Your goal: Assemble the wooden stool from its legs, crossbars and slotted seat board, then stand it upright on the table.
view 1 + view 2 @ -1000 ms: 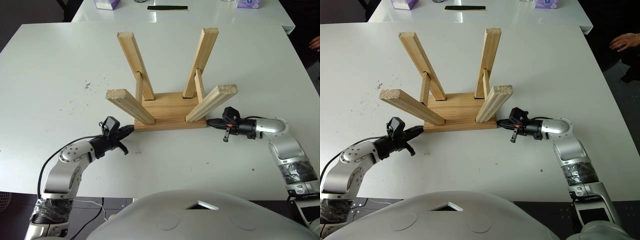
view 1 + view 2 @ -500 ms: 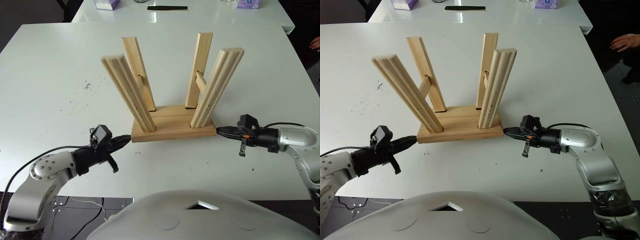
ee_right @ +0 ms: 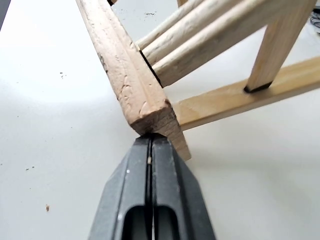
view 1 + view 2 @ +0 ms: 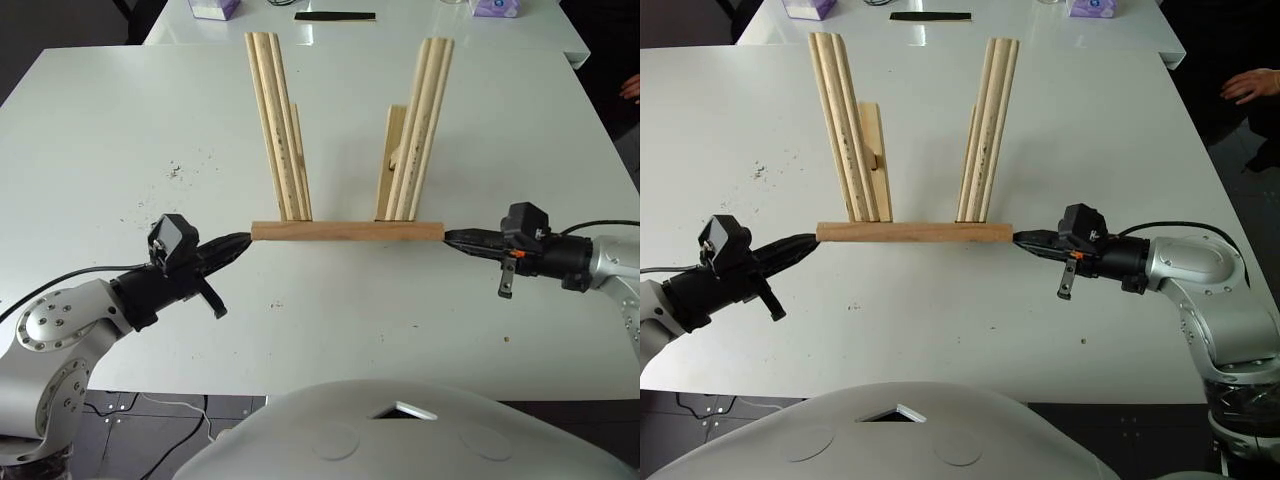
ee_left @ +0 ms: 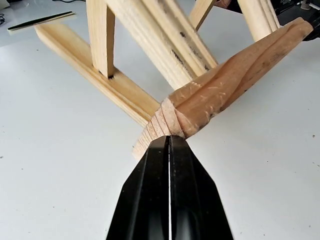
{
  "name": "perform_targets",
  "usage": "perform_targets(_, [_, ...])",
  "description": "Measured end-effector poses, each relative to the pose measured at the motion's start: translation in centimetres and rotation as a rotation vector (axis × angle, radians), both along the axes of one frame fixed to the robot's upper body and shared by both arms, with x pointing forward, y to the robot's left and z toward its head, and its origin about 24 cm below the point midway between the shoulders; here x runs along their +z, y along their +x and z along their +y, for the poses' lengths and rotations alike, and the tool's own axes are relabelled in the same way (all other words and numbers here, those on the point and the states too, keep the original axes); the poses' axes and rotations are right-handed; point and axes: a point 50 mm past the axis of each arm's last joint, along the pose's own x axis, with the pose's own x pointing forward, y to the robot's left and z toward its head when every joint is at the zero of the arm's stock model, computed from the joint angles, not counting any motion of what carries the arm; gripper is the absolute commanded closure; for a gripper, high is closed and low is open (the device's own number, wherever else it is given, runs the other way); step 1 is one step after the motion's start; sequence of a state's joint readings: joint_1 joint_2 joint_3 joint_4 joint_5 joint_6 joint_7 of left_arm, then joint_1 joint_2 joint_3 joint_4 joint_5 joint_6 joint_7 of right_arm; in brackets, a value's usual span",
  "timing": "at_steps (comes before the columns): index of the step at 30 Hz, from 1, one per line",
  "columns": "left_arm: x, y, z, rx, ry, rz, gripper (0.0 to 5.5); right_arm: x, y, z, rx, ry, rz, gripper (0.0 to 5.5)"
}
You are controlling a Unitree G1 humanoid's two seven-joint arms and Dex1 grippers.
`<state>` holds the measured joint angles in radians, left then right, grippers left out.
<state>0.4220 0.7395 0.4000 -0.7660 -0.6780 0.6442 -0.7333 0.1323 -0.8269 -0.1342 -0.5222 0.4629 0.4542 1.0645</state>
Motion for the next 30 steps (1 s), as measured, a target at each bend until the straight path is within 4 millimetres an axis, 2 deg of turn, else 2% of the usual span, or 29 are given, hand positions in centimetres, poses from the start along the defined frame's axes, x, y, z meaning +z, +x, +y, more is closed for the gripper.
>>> perform_targets(7, [0.3, 1.1, 0.3, 0.005, 0.007, -0.026, 5.48, 0.2, 0.2, 0.3, 0.015, 0.004, -0.002, 5.50])
perform_targets(20, [-1.5, 0.5, 0.8, 0.000, -0.003, 0.023, 5.48, -0.8, 1.0, -0.1, 0.003, 0.030, -0.004, 5.50])
perform_targets(26, [-3.2, 0.7, 3.3, 0.044, 0.104, 0.049, 5.48, -2.4, 1.5, -1.7, -0.041, -0.029, 0.015, 5.50])
perform_targets(30, [-5.7, 0.3, 5.0, 0.096, 0.235, 0.072, 5.48, -4.2, 2.4, -3.2, -0.159, -0.138, -0.023, 5.50])
